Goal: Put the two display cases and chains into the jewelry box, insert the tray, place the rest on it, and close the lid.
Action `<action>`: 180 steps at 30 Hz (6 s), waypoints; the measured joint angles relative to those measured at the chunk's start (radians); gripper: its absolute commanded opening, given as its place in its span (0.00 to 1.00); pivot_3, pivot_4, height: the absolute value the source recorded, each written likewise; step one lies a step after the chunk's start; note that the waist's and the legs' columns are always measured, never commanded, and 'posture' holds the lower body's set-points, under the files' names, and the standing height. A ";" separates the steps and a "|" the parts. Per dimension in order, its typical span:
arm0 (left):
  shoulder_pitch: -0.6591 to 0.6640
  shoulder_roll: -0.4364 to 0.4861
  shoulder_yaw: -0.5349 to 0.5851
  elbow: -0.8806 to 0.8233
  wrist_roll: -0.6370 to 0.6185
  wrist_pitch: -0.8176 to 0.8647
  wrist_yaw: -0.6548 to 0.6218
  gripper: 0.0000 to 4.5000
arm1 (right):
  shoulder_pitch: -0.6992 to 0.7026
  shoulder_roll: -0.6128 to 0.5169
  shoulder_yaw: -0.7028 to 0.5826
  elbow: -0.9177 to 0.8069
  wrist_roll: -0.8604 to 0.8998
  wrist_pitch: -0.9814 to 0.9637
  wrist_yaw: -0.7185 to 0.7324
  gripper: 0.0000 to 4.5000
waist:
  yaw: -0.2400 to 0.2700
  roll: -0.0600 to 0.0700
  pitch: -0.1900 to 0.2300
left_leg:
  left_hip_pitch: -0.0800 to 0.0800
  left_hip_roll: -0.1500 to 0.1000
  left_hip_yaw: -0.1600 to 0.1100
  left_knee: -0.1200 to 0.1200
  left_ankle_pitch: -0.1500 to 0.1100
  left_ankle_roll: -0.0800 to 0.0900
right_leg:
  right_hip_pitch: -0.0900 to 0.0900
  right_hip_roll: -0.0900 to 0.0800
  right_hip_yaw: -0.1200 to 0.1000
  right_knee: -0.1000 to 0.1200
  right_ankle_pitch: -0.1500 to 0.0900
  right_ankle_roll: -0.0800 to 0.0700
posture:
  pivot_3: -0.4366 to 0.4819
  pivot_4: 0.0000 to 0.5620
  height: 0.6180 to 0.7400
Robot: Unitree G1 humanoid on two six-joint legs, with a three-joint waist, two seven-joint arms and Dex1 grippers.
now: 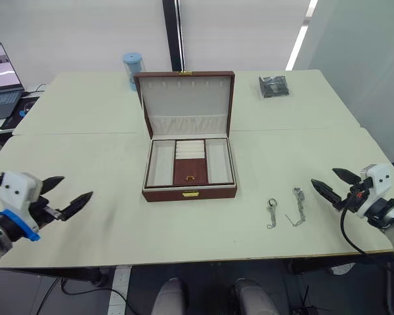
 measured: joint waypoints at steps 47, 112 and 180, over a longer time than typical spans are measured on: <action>-0.046 -0.104 -0.432 -0.258 0.021 -0.088 -0.144 1.00 | 0.236 0.200 0.201 -0.332 -0.214 0.228 -0.419 0.00 | 0.001 -0.014 -0.032 | 0.002 0.001 -0.002 -0.001 0.000 0.000 | 0.004 0.002 -0.001 -0.004 0.000 0.000 | 0.48 0.27 1.00; 0.506 -0.516 -0.269 -0.540 0.141 -0.254 0.394 1.00 | -0.847 0.703 0.614 0.430 -0.157 0.155 -0.143 0.00 | -0.003 -0.002 -0.025 | 0.000 0.001 -0.001 -0.002 0.000 0.000 | 0.000 0.001 -0.001 -0.004 0.000 0.000 | 0.48 0.27 1.00; 0.094 -0.114 0.014 -0.081 -0.044 -0.034 0.158 1.00 | -0.311 0.037 0.313 0.101 -0.126 0.029 0.178 0.99 | 0.002 0.003 -0.019 | -0.001 0.000 -0.001 -0.003 0.000 0.000 | 0.000 0.001 -0.001 -0.006 0.000 0.000 | 0.48 0.27 1.00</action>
